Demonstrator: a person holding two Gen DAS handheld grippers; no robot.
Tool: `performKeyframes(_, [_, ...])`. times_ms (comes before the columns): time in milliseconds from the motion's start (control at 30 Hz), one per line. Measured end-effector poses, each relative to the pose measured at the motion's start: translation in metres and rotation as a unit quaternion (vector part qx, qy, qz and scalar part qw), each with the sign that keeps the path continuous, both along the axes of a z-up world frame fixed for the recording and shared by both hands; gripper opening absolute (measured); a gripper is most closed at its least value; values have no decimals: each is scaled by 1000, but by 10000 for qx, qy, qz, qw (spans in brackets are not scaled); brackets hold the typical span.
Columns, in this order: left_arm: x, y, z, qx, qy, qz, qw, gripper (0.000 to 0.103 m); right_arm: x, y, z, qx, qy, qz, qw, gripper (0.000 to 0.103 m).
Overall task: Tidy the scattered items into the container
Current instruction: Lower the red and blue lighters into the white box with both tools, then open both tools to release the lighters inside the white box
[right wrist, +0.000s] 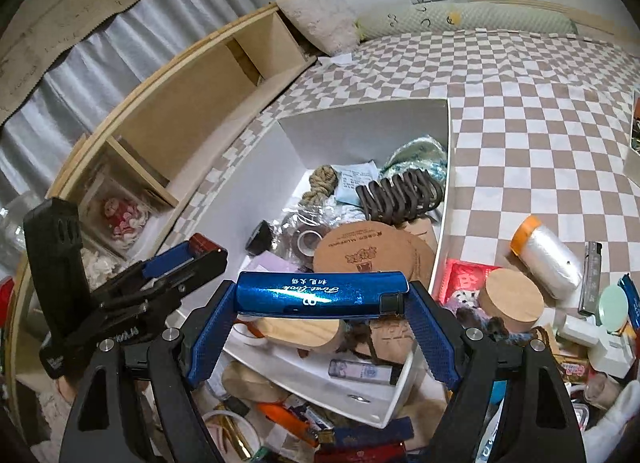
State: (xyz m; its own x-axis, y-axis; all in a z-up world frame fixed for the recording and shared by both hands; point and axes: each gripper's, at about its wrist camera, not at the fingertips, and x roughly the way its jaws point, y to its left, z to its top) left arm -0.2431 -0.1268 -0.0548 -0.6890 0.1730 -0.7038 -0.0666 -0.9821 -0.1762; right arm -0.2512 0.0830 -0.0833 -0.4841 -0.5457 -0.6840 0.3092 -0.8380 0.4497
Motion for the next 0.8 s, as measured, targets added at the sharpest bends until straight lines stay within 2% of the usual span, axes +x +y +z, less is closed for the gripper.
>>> performKeyframes(300, [-6,-5,-6,-41,-61,141,9999,81,-7,-6,-6,143,-48,54,9999,84])
performKeyframes(333, [-6,-5,-6,-64,-52,182,9998,84,-7,-7,-6,153,-51,60,9999,84])
performKeyframes(367, [-6,-7,-6,-75,-42,229,9997,92,-8,-7,-7,157,-57,66,9998,84])
performKeyframes(433, [-6,-9,-5,-80,-9,300,9995,96,-9,-8,-8,159,-70,67,9998,84])
performKeyframes(633, [-3,-10,-3,-195,45,338,9992,96,-11,-13,-12,259,-107,126,9995,84])
performKeyframes(800, [-2,-11,-4,-199,45,354,9992,96,-14,-20,-15,542,-152,208,9982,84])
